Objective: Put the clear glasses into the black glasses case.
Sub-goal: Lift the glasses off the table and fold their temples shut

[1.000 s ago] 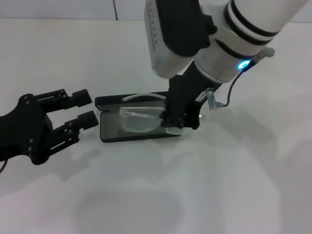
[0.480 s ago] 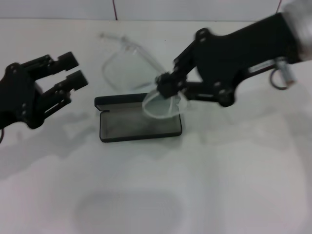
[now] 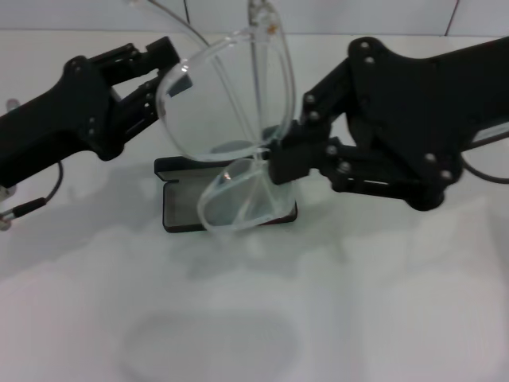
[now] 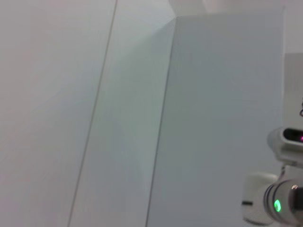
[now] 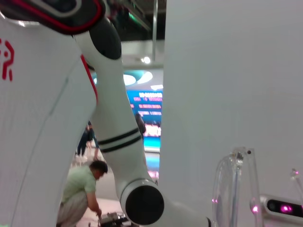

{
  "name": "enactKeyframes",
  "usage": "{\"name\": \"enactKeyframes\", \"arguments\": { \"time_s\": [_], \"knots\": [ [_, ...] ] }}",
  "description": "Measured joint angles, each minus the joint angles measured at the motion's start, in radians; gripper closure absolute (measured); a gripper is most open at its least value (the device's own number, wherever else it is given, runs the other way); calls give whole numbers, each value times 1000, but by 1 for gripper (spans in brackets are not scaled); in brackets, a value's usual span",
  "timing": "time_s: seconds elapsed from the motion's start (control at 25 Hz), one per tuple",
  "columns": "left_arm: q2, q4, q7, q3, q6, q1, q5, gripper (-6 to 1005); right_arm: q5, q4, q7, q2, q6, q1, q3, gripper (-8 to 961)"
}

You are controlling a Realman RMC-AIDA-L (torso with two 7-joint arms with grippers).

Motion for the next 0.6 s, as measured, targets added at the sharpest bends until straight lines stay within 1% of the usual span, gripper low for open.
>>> {"name": "enactKeyframes", "arguments": {
  "time_s": [0.16, 0.36, 0.6],
  "knots": [
    [-1, -29, 25, 32, 4, -18, -21, 604, 8, 59, -31, 2, 42, 11, -28, 892],
    [-2, -39, 35, 81, 7, -14, -65, 821, 18, 104, -70, 2, 79, 13, -53, 892],
    [-2, -40, 35, 151, 11, -14, -103, 867, 18, 120, -95, 3, 114, 17, -77, 892]
  ]
}}
